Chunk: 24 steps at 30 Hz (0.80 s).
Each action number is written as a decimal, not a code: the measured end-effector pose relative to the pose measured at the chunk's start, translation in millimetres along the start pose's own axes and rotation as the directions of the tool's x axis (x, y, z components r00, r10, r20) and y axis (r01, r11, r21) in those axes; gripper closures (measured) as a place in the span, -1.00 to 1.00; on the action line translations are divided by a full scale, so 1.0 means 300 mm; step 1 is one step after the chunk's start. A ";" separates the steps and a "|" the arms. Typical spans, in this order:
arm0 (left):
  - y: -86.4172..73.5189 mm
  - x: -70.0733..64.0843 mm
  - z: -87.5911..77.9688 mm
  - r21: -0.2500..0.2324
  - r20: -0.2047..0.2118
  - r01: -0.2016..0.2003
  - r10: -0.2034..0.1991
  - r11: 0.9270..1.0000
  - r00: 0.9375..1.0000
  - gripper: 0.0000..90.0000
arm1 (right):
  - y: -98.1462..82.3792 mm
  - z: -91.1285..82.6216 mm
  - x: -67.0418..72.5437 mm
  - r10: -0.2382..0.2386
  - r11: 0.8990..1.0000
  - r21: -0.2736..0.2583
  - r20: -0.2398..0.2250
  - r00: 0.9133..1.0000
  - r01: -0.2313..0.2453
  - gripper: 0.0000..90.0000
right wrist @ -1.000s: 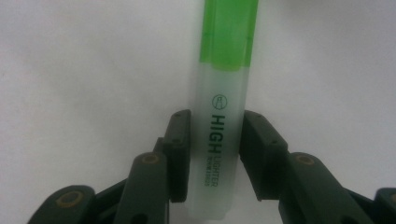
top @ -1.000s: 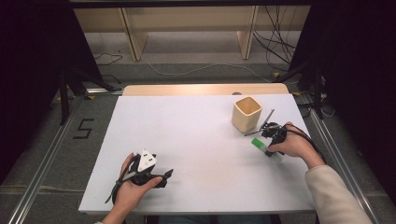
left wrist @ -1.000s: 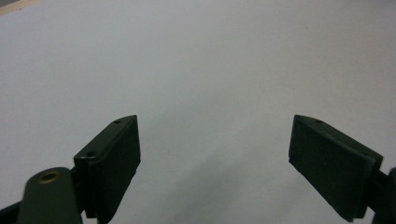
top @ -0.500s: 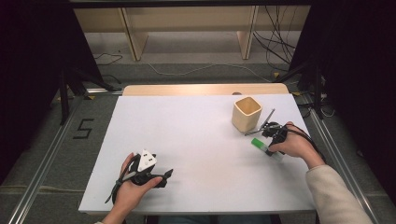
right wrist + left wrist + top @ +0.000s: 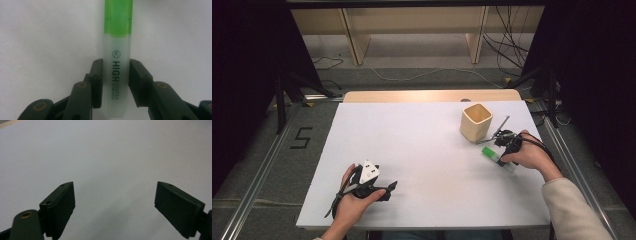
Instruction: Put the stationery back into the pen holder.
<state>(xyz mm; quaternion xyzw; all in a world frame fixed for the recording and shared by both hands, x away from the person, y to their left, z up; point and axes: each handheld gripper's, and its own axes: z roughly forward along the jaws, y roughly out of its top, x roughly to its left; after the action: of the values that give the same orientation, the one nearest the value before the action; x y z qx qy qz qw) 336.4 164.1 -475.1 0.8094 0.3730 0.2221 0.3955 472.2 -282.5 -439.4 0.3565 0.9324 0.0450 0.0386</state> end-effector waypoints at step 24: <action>0.000 0.001 0.001 0.001 -0.005 0.002 -0.002 1.000 1.000 -0.63 | -0.061 -0.042 0.006 0.048 0.990 -0.131 -0.008 0.999 -0.049 0.47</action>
<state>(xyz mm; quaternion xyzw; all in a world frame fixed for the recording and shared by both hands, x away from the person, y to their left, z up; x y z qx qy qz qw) 336.6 164.2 -475.3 0.8088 0.3749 0.2233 0.3944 457.5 -295.8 -429.1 0.3755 0.9187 0.1077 0.0587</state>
